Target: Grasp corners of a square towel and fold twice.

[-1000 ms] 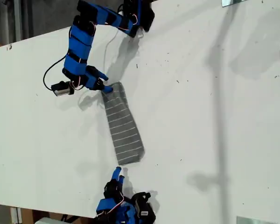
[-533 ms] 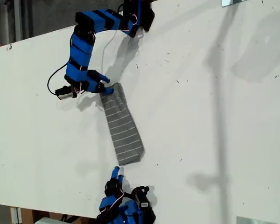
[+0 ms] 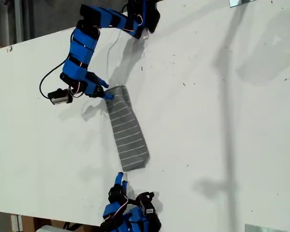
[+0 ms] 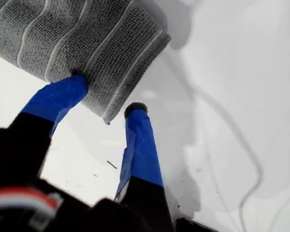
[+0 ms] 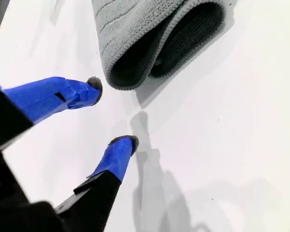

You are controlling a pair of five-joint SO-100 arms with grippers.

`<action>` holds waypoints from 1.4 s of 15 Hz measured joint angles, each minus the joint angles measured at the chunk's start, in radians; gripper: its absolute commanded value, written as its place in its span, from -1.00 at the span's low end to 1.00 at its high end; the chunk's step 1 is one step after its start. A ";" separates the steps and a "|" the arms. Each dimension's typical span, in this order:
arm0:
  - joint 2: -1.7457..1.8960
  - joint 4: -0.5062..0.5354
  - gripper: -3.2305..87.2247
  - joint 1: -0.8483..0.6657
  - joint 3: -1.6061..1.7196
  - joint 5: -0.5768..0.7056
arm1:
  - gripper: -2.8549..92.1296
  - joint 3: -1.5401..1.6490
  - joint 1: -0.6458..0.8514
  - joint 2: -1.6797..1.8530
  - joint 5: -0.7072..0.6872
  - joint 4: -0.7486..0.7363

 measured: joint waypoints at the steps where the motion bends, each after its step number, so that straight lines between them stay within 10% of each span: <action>1: 0.000 0.000 -0.50 0.000 0.000 0.000 | -0.18 -0.002 -0.002 -0.061 0.000 -0.035; 6: 0.014 0.000 -0.50 0.000 0.009 0.000 | -0.19 0.008 0.049 -0.253 0.000 -0.140; 8: 0.028 0.000 -0.50 0.000 0.015 0.000 | -0.94 0.009 0.046 -0.259 0.002 -0.144; 21: 0.273 0.115 -0.49 -0.002 0.078 -0.018 | -0.94 0.588 0.101 0.614 0.230 -0.044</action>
